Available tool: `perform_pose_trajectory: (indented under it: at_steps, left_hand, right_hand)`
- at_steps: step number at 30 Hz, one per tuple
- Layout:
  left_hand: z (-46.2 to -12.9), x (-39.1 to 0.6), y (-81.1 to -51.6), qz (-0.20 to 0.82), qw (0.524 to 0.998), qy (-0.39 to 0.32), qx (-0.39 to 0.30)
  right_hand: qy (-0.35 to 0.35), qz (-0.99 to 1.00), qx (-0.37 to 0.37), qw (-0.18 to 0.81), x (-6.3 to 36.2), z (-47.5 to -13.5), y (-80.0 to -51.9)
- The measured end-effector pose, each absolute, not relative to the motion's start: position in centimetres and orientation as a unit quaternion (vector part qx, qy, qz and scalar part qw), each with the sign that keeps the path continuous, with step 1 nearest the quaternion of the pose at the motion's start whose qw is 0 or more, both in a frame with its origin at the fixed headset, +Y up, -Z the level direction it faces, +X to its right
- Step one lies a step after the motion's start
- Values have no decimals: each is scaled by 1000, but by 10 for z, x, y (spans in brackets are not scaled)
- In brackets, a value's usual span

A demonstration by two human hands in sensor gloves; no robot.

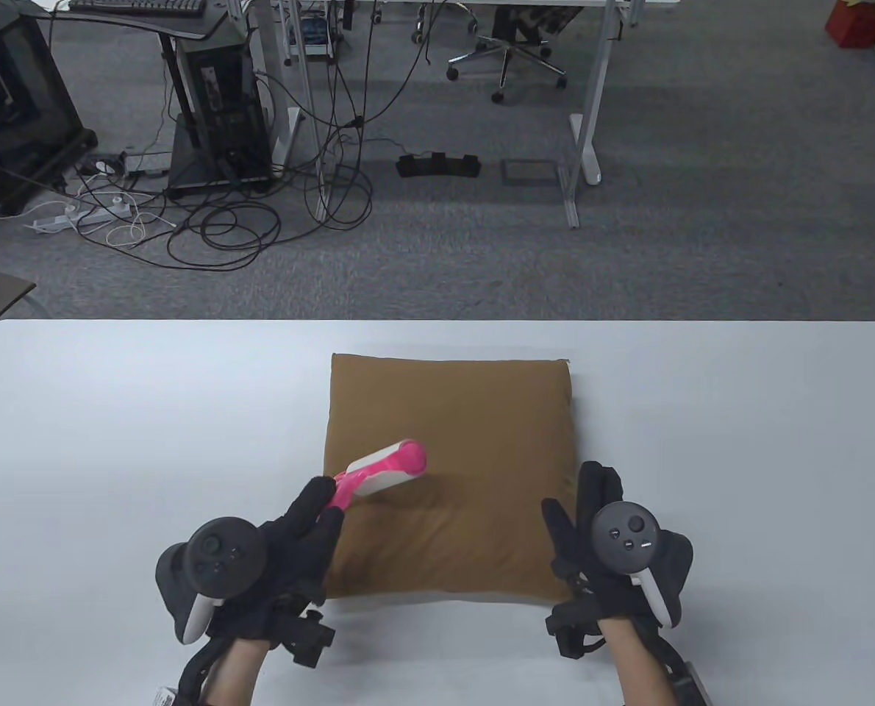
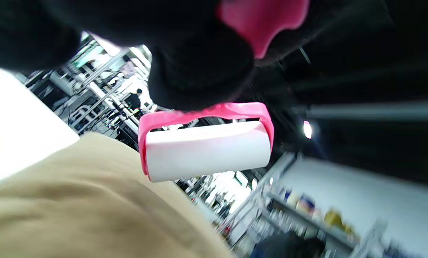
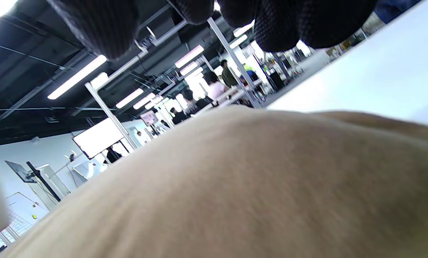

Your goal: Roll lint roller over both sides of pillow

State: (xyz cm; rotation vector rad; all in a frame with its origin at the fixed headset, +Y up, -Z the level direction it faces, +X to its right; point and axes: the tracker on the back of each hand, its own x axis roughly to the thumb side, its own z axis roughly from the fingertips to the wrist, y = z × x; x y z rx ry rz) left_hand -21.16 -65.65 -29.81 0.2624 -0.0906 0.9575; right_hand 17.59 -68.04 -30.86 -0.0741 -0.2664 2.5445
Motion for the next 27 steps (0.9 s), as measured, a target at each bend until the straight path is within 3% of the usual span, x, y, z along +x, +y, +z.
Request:
perform_pose_trajectory:
  at_steps: [4, 9, 12, 17, 24, 27]
  left_hand:
    - [-320, -201, -685, 562, 821, -26, 96]
    - [-318, -187, -708, 564, 819, -41, 93]
    - [-308, -180, -708, 585, 804, -47, 98]
    - [-301, -170, -707, 569, 814, -64, 101]
    - [-291, -155, -693, 529, 830, -150, 97]
    - [-285, -148, -685, 476, 851, -186, 120]
  right_hand:
    - [-113, 948, 11, 297, 159, -300, -672]
    - [-105, 943, 70, 309, 132, -291, -669]
    - [-89, 932, 107, 334, 111, -288, -668]
    - [6, 908, 160, 388, 67, -290, -665]
    - [91, 847, 152, 500, 50, -306, -659]
    - [92, 837, 143, 521, 52, -308, -652]
